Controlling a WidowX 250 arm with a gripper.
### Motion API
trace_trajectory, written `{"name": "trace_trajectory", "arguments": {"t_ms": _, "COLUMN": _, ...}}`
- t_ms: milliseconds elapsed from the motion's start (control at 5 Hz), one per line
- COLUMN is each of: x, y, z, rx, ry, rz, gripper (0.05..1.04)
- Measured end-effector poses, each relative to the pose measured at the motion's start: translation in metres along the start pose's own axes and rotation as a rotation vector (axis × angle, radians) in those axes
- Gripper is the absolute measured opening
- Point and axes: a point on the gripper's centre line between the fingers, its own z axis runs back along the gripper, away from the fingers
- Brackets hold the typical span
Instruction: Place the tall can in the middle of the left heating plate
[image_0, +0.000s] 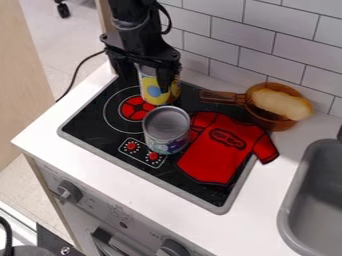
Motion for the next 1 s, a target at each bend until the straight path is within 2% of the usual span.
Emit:
{"name": "trace_trajectory", "arguments": {"t_ms": 200, "x": -0.004, "y": -0.001, "z": -0.006, "rx": -0.004, "ry": 0.020, "rz": -0.006, "gripper": 1.000}}
{"name": "trace_trajectory", "arguments": {"t_ms": 400, "x": 0.014, "y": 0.005, "z": -0.014, "rx": -0.004, "ry": -0.046, "rz": -0.132, "gripper": 1.000}}
{"name": "trace_trajectory", "arguments": {"t_ms": 800, "x": 0.050, "y": 0.013, "z": -0.014, "rx": 0.015, "ry": -0.192, "rz": -0.406, "gripper": 1.001}}
{"name": "trace_trajectory", "arguments": {"t_ms": 1000, "x": 0.061, "y": 0.013, "z": -0.021, "rx": 0.011, "ry": -0.221, "rz": -0.524, "gripper": 1.001}}
